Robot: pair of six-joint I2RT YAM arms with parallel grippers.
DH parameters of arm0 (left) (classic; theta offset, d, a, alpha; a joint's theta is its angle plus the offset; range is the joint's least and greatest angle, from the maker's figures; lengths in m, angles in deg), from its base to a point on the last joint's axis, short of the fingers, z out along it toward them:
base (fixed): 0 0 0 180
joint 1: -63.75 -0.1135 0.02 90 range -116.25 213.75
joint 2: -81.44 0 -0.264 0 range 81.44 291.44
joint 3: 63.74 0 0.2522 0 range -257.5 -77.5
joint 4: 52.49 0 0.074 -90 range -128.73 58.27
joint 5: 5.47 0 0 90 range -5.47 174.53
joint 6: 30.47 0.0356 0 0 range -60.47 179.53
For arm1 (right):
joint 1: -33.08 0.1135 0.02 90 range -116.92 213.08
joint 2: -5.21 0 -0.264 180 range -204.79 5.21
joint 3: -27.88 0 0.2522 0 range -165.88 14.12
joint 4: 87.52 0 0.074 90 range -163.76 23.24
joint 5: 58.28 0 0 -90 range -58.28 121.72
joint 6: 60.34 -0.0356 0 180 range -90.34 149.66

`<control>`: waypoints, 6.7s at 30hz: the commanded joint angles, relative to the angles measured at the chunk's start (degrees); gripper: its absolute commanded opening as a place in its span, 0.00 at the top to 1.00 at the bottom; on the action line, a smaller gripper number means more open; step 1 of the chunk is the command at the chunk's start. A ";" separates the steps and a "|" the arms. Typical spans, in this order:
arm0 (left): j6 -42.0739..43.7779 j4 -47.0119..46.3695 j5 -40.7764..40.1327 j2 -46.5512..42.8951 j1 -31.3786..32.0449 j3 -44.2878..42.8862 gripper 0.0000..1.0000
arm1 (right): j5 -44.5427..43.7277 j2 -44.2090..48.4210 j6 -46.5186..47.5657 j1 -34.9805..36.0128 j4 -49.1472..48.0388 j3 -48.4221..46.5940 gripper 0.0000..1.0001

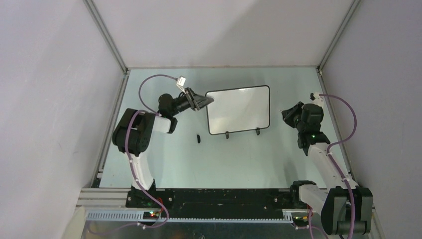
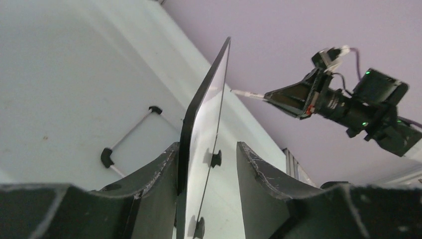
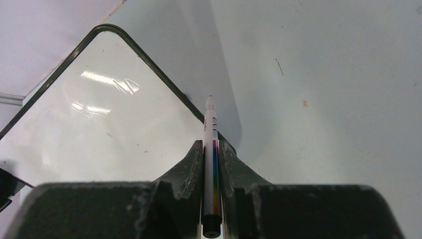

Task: Write a sentence on the whiteboard
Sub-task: Hold the whiteboard on the whiteboard stand, then write a sentence on the whiteboard.

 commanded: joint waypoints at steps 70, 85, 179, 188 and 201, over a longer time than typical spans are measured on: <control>-11.53 -19.13 -0.53 5.15 0.12 0.24 1.00 | -12.54 -11.51 22.42 40.50 -2.40 -19.11 1.00; -11.74 -19.05 0.13 4.87 0.86 -0.10 1.00 | -15.35 -17.96 23.57 43.67 -3.82 -23.83 1.00; -11.42 -19.14 0.51 8.30 -2.96 -0.54 0.73 | -18.54 -25.88 26.59 47.33 2.56 -36.22 1.00; -11.36 -19.16 0.65 8.25 -2.97 -0.61 0.98 | -18.70 -27.11 26.90 47.67 2.98 -37.39 1.00; -10.11 -19.14 1.25 7.52 -2.76 -0.32 1.00 | -18.99 -28.03 26.92 47.80 3.12 -37.57 1.00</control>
